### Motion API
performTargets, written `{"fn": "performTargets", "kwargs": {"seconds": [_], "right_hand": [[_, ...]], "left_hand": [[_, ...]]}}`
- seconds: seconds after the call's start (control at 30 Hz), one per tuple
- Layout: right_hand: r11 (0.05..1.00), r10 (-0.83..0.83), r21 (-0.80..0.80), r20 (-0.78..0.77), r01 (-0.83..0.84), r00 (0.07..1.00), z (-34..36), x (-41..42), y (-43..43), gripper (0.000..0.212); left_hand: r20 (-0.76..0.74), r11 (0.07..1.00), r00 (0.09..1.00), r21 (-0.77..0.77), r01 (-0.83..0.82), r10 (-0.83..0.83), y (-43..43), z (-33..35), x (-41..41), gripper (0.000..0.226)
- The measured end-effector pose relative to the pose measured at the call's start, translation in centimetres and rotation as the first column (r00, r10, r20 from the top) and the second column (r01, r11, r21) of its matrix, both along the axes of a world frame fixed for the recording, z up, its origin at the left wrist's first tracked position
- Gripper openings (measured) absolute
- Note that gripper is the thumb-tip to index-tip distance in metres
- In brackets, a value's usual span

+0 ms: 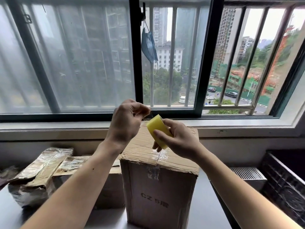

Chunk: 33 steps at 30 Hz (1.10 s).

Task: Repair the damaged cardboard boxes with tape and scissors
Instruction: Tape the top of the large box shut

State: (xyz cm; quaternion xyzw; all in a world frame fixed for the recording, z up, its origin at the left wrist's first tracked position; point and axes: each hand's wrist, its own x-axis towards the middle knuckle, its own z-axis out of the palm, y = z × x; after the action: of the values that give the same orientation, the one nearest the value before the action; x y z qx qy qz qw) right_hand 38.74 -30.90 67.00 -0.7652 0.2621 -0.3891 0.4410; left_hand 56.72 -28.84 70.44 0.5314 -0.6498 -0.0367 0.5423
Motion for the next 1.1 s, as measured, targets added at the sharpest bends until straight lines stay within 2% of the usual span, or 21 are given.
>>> {"fn": "performTargets", "kwargs": {"seconds": [0.17, 0.27, 0.33, 0.4, 0.53, 0.63, 0.67, 0.8, 0.9, 0.97, 1.0, 1.07, 1.1], "right_hand": [[0.994, 0.093, 0.054, 0.017, -0.094, 0.996, 0.3, -0.4, 0.4, 0.025], [1.000, -0.021, 0.008, -0.026, 0.022, 0.999, 0.1, -0.9, 0.4, 0.013], [0.992, -0.121, -0.039, -0.048, 0.120, 0.991, 0.2, -1.2, 0.4, 0.009], [0.981, -0.190, -0.038, -0.047, 0.189, 0.981, 0.7, -1.3, 0.5, 0.012], [0.955, -0.296, -0.006, -0.021, 0.296, 0.955, 2.0, -1.7, 0.2, 0.024], [0.940, -0.334, -0.088, -0.041, 0.330, 0.942, 2.4, -2.4, -0.3, 0.043], [0.941, -0.326, -0.112, -0.057, 0.318, 0.944, 2.5, -2.6, -0.5, 0.042], [0.945, -0.324, -0.036, 0.007, 0.324, 0.946, 2.7, -3.0, -1.2, 0.007], [0.918, -0.389, -0.095, -0.032, 0.385, 0.920, 2.2, -2.9, -1.5, 0.008], [0.879, -0.455, -0.186, -0.048, 0.440, 0.889, 1.8, -2.5, -1.7, 0.008], [0.845, -0.505, -0.237, -0.056, 0.480, 0.861, 1.6, -2.4, -1.8, 0.008], [0.771, -0.603, -0.314, -0.081, 0.554, 0.793, 1.6, -2.2, -2.5, 0.009], [0.764, -0.616, -0.299, -0.073, 0.572, 0.784, 1.5, -2.2, -2.8, 0.009]], "left_hand": [[-0.112, 0.997, 0.992, 0.058, -0.055, 0.062, -1.3, -0.8, 0.2, 0.009], [-0.178, 0.995, 0.984, 0.095, 0.007, 0.010, -1.7, -1.1, -0.2, 0.007], [-0.170, 0.996, 0.985, 0.073, 0.045, -0.032, -1.7, -1.1, -0.8, 0.009], [-0.119, 0.999, 0.992, 0.020, 0.038, -0.036, -1.6, -0.9, -1.7, 0.011], [-0.021, 0.981, 0.999, -0.189, -0.031, 0.028, -1.2, -0.3, -3.1, 0.012], [0.143, 0.956, 0.990, -0.291, 0.028, 0.015, -0.6, -0.3, -4.2, 0.012], [0.204, 0.949, 0.979, -0.310, 0.063, 0.002, -0.5, -0.3, -4.5, 0.013], [0.341, 0.926, 0.940, -0.342, 0.158, -0.034, -0.1, 0.2, -4.9, 0.017], [0.419, 0.938, 0.908, -0.313, 0.150, -0.006, -0.5, -0.4, -4.4, 0.024], [0.388, 0.961, 0.921, -0.264, 0.085, 0.025, -0.9, -1.0, -3.8, 0.038], [0.324, 0.970, 0.946, -0.236, 0.053, 0.027, -1.0, -1.1, -3.5, 0.050], [0.120, 0.989, 0.992, -0.147, -0.009, 0.027, -1.6, -0.9, -2.3, 0.067], [0.032, 0.997, 0.999, -0.072, -0.021, 0.024, -2.2, -0.8, -1.6, 0.061]]}}
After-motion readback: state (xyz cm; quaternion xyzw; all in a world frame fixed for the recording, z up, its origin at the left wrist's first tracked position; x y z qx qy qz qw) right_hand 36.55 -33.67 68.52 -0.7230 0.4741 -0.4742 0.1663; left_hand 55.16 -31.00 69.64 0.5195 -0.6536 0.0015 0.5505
